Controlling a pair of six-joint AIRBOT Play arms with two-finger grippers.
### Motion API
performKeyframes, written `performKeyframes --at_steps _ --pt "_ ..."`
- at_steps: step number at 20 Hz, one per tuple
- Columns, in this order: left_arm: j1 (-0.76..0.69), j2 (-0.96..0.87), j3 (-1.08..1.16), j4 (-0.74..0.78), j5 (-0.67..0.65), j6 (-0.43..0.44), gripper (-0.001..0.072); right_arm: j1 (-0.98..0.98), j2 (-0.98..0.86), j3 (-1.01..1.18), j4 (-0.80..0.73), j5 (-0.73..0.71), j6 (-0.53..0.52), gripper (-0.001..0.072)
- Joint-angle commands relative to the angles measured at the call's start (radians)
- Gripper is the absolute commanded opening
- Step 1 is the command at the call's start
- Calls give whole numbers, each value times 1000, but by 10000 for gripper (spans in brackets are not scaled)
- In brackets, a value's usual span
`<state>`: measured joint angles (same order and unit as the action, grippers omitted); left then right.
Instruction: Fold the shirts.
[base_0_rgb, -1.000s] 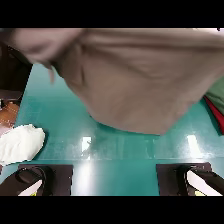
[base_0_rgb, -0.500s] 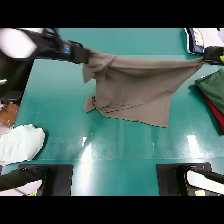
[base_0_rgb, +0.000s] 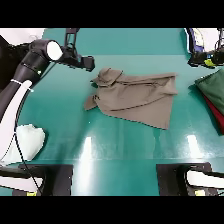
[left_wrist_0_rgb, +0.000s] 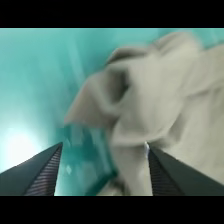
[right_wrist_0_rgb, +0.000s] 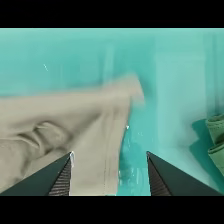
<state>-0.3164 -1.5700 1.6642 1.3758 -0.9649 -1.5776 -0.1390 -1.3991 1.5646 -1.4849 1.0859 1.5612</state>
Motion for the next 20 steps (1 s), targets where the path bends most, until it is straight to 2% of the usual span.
performKeyframes --at_steps 1,2,4,10,12,15,20 --pt "89 -11 12 -150 -245 144 618 0 24 -2 2 20 1 530" --pt "99 -11 0 -190 -294 201 618 2 36 -2 2 44 1 530" --pt "101 -11 -48 -190 -309 233 618 6 55 -2 2 90 1 529" --pt "100 -11 -340 -193 -152 251 618 8 82 -2 2 227 0 530" --pt "98 -11 -410 -228 -92 283 618 8 82 -2 3 255 -1 529" --pt "98 -19 -437 -314 -47 348 618 8 82 -2 2 284 0 529" --pt "98 -42 -434 -338 -38 347 602 8 82 -2 1 320 -1 528"
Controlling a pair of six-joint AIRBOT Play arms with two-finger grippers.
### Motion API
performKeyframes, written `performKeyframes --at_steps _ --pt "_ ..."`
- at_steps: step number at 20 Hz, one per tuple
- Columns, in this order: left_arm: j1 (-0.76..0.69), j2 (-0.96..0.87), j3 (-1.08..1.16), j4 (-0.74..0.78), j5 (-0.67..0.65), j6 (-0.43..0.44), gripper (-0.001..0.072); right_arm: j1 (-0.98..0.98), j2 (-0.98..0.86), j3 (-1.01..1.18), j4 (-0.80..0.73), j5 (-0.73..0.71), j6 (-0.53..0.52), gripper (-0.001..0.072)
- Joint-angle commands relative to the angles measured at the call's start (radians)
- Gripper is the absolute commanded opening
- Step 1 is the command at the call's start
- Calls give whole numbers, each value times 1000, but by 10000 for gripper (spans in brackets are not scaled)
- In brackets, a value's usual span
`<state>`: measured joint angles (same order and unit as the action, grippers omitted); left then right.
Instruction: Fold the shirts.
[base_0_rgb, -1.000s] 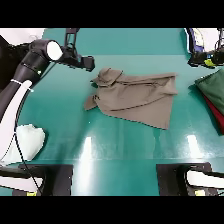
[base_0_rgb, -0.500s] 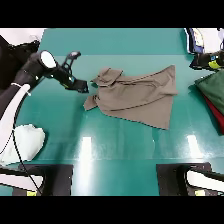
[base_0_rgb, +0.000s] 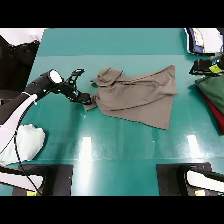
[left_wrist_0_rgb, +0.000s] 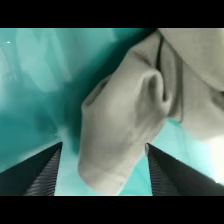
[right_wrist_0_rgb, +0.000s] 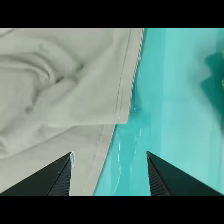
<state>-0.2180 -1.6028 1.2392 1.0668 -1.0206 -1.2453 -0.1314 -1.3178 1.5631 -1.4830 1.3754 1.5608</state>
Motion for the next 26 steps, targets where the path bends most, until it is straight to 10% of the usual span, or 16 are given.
performKeyframes --at_steps 1,3,4,15,26 --pt "0 -9 -5 -29 18 15 418 1 1 -1 -1 42 0 528" --pt "0 -9 10 -29 18 15 74 1 1 -1 0 75 0 529" --pt "0 -9 23 -28 12 14 31 1 1 -3 0 108 -3 528" --pt "0 241 138 106 -136 -11 30 -35 212 -749 183 -30 -14 526" --pt "0 287 140 103 -223 -23 30 183 211 -941 410 -302 29 519"
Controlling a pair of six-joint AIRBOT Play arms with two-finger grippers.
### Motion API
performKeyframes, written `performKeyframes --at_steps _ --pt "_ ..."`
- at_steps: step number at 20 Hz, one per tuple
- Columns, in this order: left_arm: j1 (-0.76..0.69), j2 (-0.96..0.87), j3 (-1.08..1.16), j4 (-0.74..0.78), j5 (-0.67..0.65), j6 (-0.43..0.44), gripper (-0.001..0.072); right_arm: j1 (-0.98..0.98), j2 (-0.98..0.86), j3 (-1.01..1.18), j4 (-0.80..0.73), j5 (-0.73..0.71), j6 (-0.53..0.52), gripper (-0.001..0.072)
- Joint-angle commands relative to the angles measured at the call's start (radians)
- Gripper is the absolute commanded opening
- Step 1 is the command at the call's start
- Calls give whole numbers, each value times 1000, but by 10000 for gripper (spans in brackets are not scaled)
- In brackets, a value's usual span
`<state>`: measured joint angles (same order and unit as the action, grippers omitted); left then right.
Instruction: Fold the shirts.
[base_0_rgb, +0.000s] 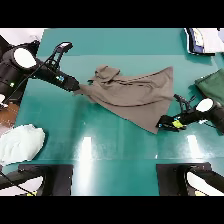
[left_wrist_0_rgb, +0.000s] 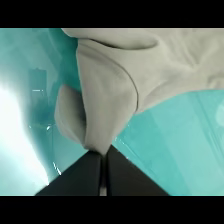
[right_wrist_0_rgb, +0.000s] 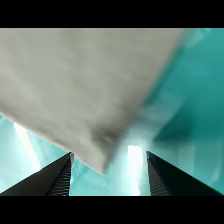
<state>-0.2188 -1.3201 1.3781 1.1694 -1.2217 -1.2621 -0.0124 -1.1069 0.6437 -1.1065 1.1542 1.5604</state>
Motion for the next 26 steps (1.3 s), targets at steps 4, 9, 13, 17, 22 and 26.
performKeyframes --at_steps 4,9,13,17,22,26 --pt "0 4 1 1 -48 -6 30 77 0 -22 34 -108 41 509" --pt "0 6 2 3 -53 -6 30 94 0 -21 50 -132 47 418" --pt "0 62 4 53 -29 -34 30 140 21 -21 39 -134 25 15" --pt "0 219 5 195 -6 -48 30 141 203 32 39 -108 30 14" --pt "0 437 64 225 77 -48 30 56 464 315 39 -138 74 14" --pt "0 481 322 220 54 -48 30 -103 574 572 39 -183 50 14"
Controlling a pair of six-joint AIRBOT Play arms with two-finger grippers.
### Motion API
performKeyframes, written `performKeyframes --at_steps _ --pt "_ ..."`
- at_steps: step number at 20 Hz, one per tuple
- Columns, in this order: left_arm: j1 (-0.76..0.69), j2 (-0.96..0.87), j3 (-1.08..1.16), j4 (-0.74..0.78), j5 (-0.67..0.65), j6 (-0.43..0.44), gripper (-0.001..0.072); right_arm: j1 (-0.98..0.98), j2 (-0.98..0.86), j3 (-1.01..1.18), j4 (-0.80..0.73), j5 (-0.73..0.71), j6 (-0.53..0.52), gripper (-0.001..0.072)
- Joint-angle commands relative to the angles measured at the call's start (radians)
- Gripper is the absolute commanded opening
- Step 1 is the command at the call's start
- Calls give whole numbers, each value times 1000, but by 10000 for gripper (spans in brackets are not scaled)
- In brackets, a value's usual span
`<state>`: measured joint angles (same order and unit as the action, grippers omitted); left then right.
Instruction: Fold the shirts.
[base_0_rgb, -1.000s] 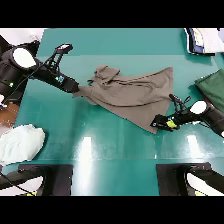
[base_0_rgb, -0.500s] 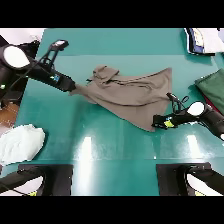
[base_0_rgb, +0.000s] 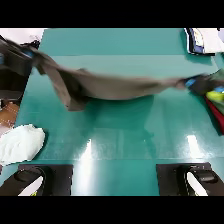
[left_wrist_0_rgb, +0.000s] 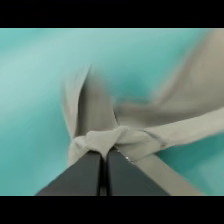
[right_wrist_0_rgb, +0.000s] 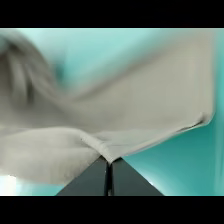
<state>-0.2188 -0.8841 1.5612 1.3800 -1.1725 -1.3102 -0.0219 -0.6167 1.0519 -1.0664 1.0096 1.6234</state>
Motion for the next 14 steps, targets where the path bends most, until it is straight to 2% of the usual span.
performKeyframes --at_steps 1,8,14 --pt "0 45 215 4 5 0 30 -140 95 220 -1 -42 -31 14" --pt "0 51 601 -36 13 -3 30 -339 101 566 -2 20 -127 14" --pt "0 51 643 -306 13 -3 30 -412 79 771 -68 178 -132 14"
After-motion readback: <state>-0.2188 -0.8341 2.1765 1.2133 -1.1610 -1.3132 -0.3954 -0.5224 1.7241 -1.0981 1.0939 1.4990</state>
